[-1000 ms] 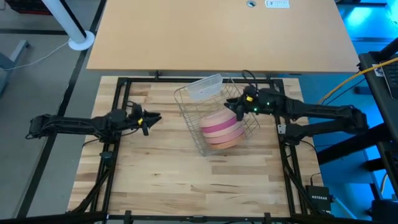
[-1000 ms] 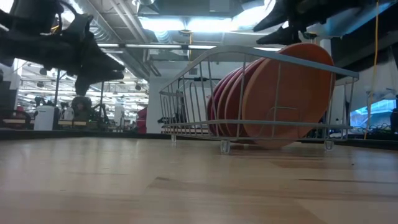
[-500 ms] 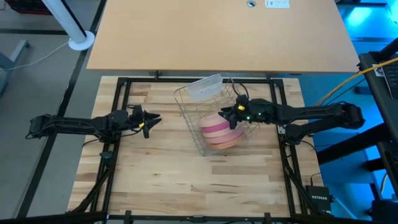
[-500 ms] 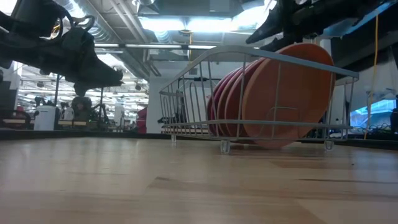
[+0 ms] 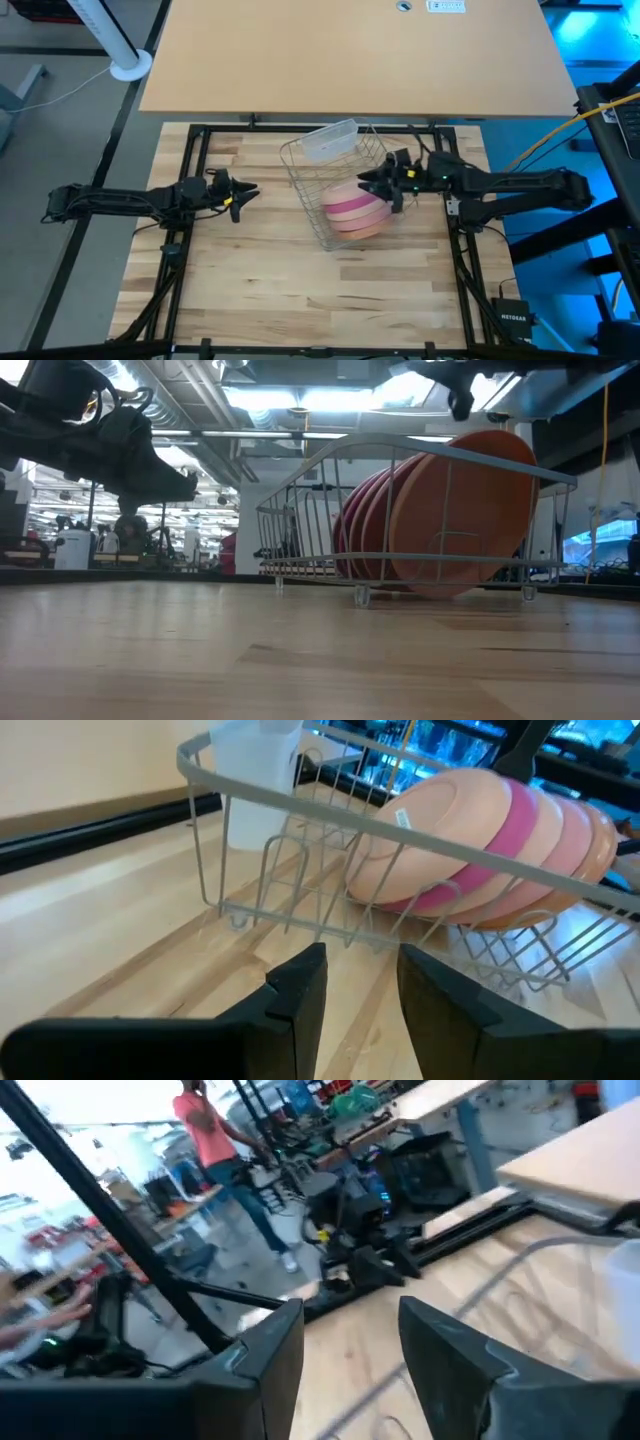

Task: Sort dishes
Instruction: Return to Home Position

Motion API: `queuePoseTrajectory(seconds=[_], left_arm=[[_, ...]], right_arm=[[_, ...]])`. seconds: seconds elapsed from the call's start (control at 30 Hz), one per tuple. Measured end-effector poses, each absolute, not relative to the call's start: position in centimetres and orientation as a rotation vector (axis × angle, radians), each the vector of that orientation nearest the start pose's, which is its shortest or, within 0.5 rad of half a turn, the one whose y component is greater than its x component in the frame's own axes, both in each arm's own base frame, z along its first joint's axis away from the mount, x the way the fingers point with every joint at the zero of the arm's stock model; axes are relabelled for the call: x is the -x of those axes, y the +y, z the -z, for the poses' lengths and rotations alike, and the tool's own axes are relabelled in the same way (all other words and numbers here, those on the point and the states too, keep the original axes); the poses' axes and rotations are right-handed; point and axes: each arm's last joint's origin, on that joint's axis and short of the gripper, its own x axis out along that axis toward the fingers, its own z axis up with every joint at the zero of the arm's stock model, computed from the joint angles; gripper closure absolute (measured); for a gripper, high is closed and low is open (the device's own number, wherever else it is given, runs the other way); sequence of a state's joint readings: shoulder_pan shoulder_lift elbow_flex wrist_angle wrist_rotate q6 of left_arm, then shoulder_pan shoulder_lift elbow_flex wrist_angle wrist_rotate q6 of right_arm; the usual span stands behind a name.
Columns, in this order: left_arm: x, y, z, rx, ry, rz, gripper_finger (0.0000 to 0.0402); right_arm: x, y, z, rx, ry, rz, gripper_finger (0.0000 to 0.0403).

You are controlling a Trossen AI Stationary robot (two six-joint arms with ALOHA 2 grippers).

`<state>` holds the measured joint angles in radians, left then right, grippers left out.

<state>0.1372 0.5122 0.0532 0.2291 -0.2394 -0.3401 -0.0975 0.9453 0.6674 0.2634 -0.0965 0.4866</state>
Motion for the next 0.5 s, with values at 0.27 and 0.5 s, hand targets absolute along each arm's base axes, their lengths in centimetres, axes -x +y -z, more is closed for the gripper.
queuePoseTrajectory(seconds=[0.27,0.5], left_arm=[[-11.0,2.2,-15.6,0.321,0.192,-0.415,0.0286],[-9.9,2.1,-16.6,0.329,0.076,-0.396,0.0286]], right_arm=[[-18.5,-1.6,-30.1,-0.436,0.061,0.051,0.0233],[-16.4,-1.4,-28.0,-0.439,-0.019,0.031,0.0233]])
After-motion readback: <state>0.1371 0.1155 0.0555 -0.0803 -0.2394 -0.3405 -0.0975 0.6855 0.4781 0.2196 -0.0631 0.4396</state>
